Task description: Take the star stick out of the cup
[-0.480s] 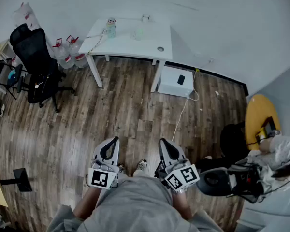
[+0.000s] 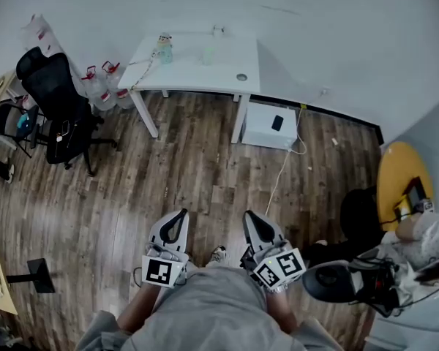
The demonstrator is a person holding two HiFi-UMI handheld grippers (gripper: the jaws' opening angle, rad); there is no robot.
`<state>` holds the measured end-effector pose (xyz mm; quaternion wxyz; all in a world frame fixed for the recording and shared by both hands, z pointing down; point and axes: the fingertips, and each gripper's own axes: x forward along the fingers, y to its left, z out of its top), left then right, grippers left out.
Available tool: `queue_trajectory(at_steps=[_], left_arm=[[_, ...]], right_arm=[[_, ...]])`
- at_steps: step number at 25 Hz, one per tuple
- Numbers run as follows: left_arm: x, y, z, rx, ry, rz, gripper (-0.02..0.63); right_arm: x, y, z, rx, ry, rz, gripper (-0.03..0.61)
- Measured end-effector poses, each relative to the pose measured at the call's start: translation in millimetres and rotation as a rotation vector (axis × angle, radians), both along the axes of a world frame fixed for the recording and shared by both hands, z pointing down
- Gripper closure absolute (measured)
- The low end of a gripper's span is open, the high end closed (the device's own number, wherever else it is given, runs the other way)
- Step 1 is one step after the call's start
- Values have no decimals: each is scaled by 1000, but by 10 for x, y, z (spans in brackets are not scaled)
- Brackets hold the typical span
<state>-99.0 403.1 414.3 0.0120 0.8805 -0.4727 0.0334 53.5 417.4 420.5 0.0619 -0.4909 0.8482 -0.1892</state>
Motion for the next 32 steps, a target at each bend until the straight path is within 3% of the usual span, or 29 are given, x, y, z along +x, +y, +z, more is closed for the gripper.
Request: queue_trajectory(at_steps=[9, 16, 28, 32], left_arm=[[277, -129, 85, 6, 6, -23, 581], [292, -184, 125, 31, 13, -24, 581], [258, -979, 229, 47, 38, 9, 581], [175, -1366, 205, 41, 41, 20, 581]], right_arm=[[272, -85, 159, -11, 34, -28, 543], [282, -91, 284, -8, 39, -36, 543], [253, -829, 341, -21, 6, 27, 543], [230, -1243, 283, -8, 54, 44, 543]])
